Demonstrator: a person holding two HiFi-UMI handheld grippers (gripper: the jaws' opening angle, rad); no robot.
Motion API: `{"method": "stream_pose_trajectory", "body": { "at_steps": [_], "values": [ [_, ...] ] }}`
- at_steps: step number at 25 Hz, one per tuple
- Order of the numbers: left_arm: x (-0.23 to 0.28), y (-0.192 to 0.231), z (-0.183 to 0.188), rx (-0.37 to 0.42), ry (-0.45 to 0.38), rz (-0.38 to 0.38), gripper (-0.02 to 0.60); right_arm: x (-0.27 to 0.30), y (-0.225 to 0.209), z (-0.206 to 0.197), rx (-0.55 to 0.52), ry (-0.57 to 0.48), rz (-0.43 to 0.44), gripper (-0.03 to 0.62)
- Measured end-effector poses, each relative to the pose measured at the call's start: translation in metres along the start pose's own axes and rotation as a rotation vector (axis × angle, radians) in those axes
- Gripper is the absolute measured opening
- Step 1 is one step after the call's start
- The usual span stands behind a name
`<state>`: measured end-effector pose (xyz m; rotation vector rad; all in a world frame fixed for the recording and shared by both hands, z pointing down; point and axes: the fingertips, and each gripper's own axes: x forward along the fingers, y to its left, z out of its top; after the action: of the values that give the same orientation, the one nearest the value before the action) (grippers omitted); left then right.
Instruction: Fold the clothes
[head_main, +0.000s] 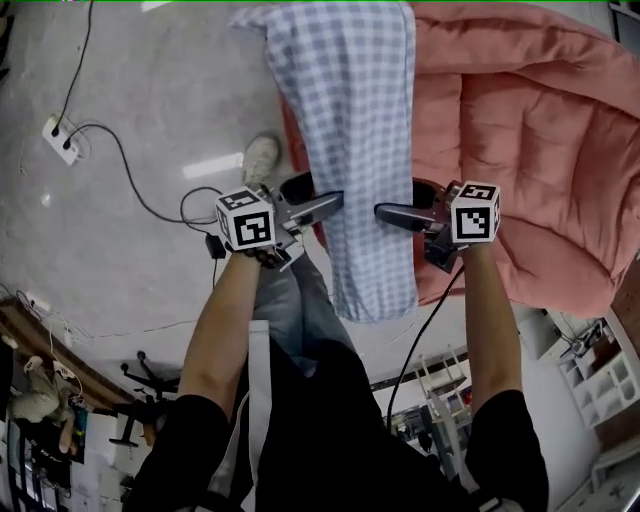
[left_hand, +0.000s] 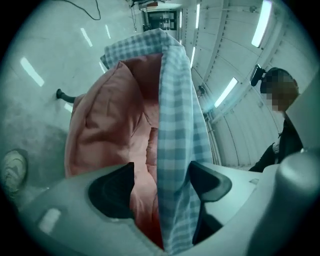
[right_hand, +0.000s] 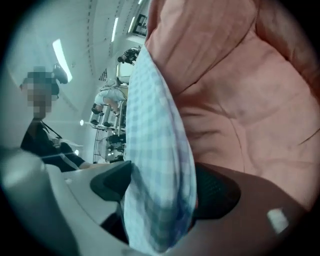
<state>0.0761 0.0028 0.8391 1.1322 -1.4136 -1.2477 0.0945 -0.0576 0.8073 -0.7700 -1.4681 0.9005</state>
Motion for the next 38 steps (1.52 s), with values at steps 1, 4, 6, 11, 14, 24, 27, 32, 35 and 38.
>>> {"method": "stream_pose_trajectory", "body": {
  "at_steps": [1, 4, 6, 11, 14, 24, 27, 32, 35, 38],
  "values": [
    [0.004, -0.006, -0.002, -0.016, 0.005, -0.032, 0.356, -0.001, 0.003, -0.002, 0.014, 0.001, 0.029, 0.379],
    [0.012, -0.026, -0.013, -0.077, 0.011, -0.144, 0.321, -0.004, 0.008, -0.009, 0.047, -0.014, 0.095, 0.379],
    [0.012, -0.037, -0.016, -0.117, 0.014, -0.21, 0.257, -0.002, 0.017, -0.01, 0.087, -0.029, 0.173, 0.377],
    [-0.01, -0.042, 0.0, -0.159, -0.036, -0.278, 0.061, 0.008, 0.042, 0.003, 0.164, -0.079, 0.369, 0.247],
    [-0.024, -0.06, 0.005, -0.132, -0.071, -0.287, 0.025, 0.001, 0.049, 0.003, 0.124, -0.098, 0.349, 0.14],
    [-0.088, -0.172, 0.008, 0.107, -0.11, -0.232, 0.018, -0.035, 0.138, -0.012, -0.071, -0.197, 0.367, 0.023],
    [-0.09, -0.188, 0.012, 0.154, -0.088, -0.184, 0.017, -0.049, 0.161, -0.011, -0.113, -0.22, 0.413, 0.021],
    [-0.103, -0.251, 0.007, 0.352, 0.023, -0.1, 0.017, -0.079, 0.221, -0.023, -0.246, -0.237, 0.453, 0.02],
    [-0.12, -0.284, 0.0, 0.433, 0.056, -0.049, 0.018, -0.085, 0.262, -0.037, -0.288, -0.25, 0.467, 0.02],
    [-0.131, -0.305, 0.007, 0.463, 0.042, 0.023, 0.018, -0.09, 0.291, -0.039, -0.337, -0.274, 0.492, 0.02]
  ]
}}
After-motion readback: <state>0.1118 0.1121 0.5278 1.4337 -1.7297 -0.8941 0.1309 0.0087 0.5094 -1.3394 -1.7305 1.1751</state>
